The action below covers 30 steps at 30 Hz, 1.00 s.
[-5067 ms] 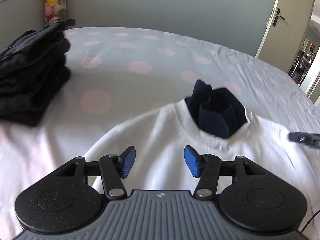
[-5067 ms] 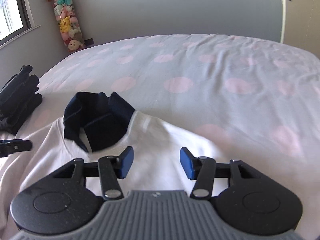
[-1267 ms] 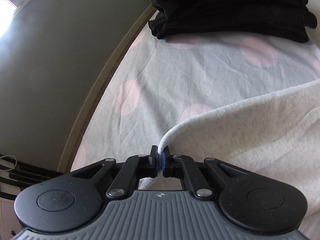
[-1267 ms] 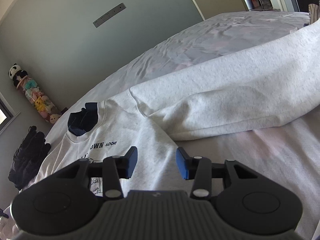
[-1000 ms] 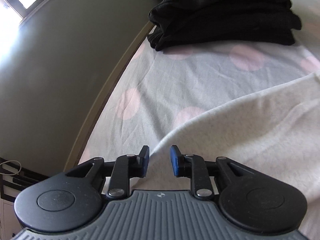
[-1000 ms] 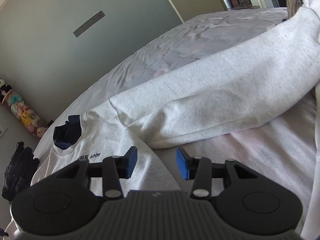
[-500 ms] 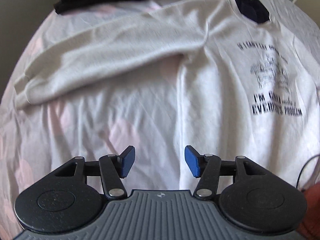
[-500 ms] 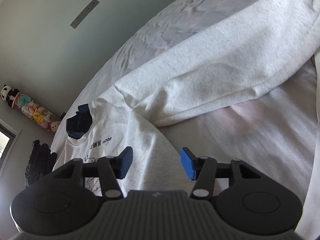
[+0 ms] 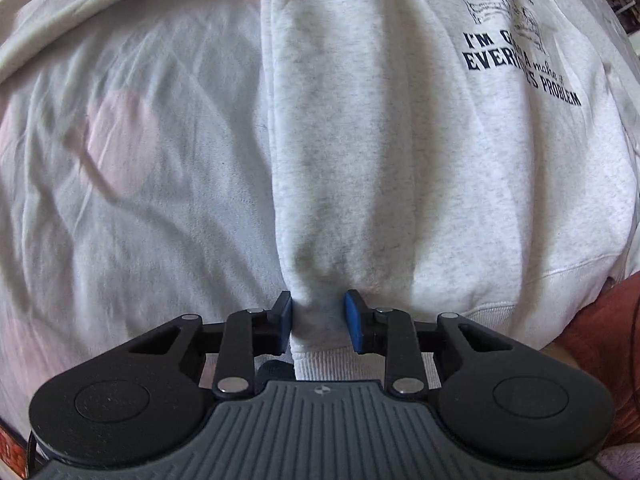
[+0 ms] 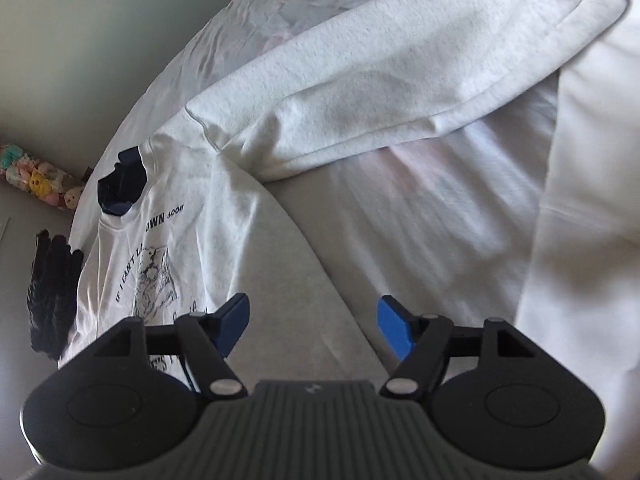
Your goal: Fold clothes
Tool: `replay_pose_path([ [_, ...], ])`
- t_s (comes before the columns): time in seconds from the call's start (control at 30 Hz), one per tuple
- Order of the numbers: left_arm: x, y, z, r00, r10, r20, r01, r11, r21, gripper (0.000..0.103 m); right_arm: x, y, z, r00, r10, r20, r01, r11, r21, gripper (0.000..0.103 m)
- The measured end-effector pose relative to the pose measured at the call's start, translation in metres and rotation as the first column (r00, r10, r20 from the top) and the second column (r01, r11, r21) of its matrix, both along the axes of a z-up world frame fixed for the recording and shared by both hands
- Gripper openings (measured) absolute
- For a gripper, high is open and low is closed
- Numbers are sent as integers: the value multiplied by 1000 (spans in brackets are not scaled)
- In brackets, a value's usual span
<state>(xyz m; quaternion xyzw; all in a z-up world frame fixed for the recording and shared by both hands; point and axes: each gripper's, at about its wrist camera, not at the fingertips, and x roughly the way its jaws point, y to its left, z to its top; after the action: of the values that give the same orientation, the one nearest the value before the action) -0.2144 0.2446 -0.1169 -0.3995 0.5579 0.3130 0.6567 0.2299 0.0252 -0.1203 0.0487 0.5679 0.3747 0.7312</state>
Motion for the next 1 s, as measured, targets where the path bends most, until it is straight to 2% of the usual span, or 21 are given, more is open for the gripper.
replay_pose_path([
  [0.03,0,0,-2,1000,-19,1,19,1000,2,32,-2,-4,7,999,40,19,-39,998,-55,79],
  [0.1,-3,2,-3,999,-32,16,32,999,-13,32,-8,-4,11,988,153,15,-146,966,-215,79],
  [0.2,-11,7,-2,999,-27,42,29,998,-52,36,-17,-5,6,969,219,-117,-245,918,-312,78],
  [0.27,-18,10,-2,999,-29,46,33,997,-74,48,-25,3,4,955,254,-156,-296,869,-397,76],
  [0.33,-23,11,-3,998,-29,50,33,995,-89,52,-39,19,-3,935,314,-164,-354,802,-481,76],
  [0.4,-26,9,-5,998,-21,60,27,995,-100,52,-52,34,-14,914,366,-173,-399,741,-540,71],
  [0.43,-26,7,-4,998,-17,63,23,995,-97,52,-58,41,-20,904,390,-175,-418,716,-560,64],
  [0.47,-27,5,-4,998,-14,65,20,995,-94,52,-64,47,-25,893,420,-162,-432,699,-570,57],
  [0.5,-28,3,-4,998,-10,67,16,996,-91,51,-70,50,-28,882,449,-143,-440,679,-587,56],
  [0.57,-27,-2,-2,997,2,74,4,997,-78,38,-78,52,-30,860,499,-108,-456,655,-603,46],
  [0.6,-26,-5,0,997,14,74,-8,997,-73,37,-79,50,-28,852,515,-93,-461,655,-599,41],
  [0.67,-22,-13,6,998,26,65,-23,999,-37,32,-73,37,-15,866,494,-74,-452,711,-539,13],
  [0.77,-18,-21,18,997,45,67,-46,999,14,24,-63,17,5,887,459,-49,-433,789,-436,10],
  [0.87,-19,-24,41,994,52,93,-57,997,54,21,-53,-11,36,907,419,-26,-412,875,-256,7],
  [0.93,-18,-26,60,993,39,110,-49,995,90,20,-48,-20,61,913,408,17,-398,898,-186,6],
  [1.0,-17,-29,84,993,16,119,-32,991,134,20,-46,-31,84,911,409,59,-397,905,-152,5],
])
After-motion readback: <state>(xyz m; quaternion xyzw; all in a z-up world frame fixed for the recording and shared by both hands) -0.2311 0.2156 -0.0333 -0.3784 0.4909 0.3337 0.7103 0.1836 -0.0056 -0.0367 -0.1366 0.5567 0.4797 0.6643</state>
